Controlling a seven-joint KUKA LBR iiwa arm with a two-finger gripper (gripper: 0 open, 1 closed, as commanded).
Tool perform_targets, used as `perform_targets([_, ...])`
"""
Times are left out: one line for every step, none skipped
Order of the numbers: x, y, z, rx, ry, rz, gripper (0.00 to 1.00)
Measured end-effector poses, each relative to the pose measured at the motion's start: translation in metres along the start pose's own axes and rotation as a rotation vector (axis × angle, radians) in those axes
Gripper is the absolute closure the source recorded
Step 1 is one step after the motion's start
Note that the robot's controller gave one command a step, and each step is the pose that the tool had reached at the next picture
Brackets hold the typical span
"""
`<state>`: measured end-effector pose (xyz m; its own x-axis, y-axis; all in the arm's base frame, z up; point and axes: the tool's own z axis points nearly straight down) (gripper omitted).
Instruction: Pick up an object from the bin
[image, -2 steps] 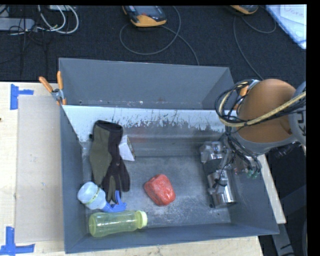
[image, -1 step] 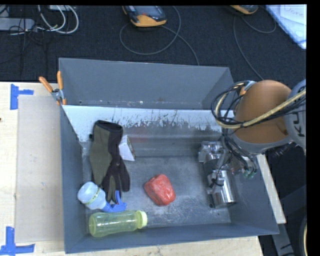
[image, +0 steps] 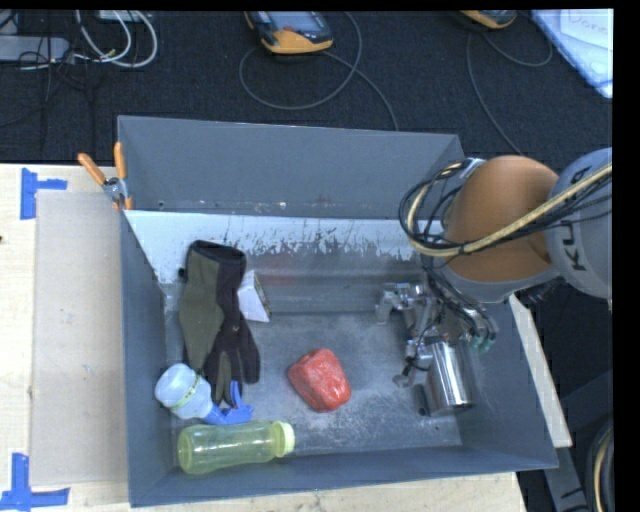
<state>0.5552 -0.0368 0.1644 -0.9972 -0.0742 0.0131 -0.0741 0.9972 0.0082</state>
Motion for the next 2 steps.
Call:
perform_targets([0.018,-0.022,0.025,0.010,-0.022,0.056,0.00])
perform_targets([0.003,0.038,0.073,0.004,-0.005,-0.029,0.00])
